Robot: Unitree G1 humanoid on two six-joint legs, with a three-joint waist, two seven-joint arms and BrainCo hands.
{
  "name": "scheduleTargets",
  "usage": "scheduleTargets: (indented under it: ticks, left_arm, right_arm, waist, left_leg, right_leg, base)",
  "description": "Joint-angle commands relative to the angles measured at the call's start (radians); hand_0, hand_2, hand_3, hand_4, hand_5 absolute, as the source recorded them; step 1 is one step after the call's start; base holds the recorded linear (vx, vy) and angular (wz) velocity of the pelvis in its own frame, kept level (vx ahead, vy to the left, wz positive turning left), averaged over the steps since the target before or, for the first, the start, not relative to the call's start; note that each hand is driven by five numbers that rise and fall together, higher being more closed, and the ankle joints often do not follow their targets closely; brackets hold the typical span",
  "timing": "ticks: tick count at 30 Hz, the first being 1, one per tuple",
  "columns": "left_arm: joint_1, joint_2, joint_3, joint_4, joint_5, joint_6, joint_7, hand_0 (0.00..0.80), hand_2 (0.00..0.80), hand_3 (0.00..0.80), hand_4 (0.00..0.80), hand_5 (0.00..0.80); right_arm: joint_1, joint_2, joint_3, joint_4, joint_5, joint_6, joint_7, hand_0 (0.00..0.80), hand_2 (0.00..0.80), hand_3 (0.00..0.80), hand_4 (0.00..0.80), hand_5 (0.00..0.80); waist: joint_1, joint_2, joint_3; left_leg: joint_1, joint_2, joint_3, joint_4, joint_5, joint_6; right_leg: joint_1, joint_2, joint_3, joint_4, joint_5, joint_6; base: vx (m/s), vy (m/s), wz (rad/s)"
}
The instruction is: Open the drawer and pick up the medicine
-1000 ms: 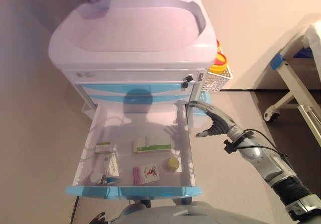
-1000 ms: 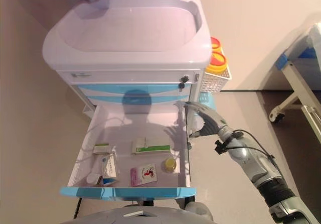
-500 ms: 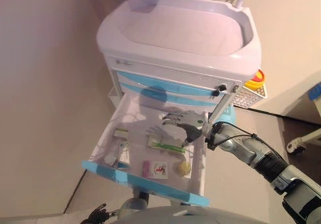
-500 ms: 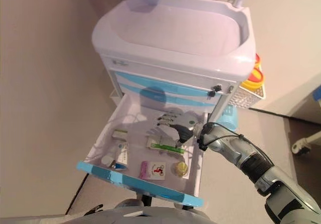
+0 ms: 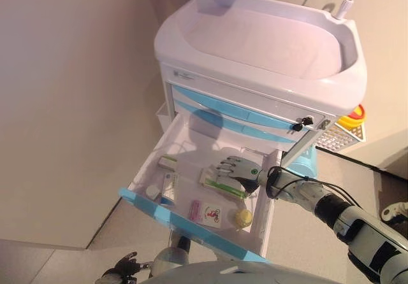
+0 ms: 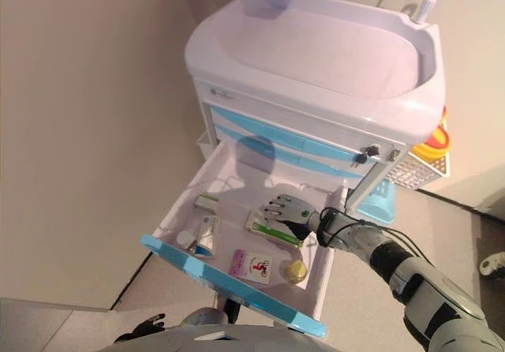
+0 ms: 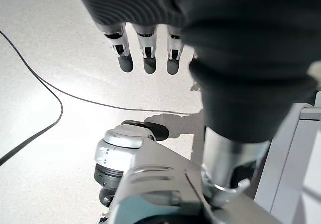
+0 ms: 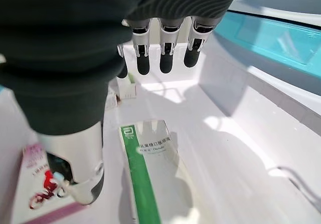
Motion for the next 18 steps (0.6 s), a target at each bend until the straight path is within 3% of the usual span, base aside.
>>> scheduleTargets:
  ticks: [1,18]
  left_arm:
    - [-0.049,0.024,-0.061,0.042,0.043,0.001,-0.026,0.000,0.000,0.000,0.000,0.000]
    - [-0.038,0.041,-0.046,0.042,0.060,-0.028,-0.057,0.000,0.000,0.000,0.000,0.000]
  right_arm:
    - [-0.078,-0.025,0.064,-0.017,-0.033,-0.009,-0.081,0.000,0.000,0.000,0.000,0.000]
    - [0.011,-0.119,0.071,-0.008,-0.143,-0.040,-0.129,0.000,0.000,0.000,0.000,0.000]
  waist:
    - [0.025,-0.005,-0.008]
    - [0.007,0.006,-0.013]
  left_leg:
    - [-0.028,-0.012,-0.002,0.001,-0.044,-0.004]
    - [-0.030,-0.013,-0.007,0.001,-0.043,-0.005]
  right_leg:
    - [0.015,0.000,-0.059,0.031,-0.020,0.020]
    - [0.007,0.000,-0.060,0.047,-0.033,0.015]
  base:
    - [0.014,-0.019,0.09]
    - [0.008,-0.003,0.03]
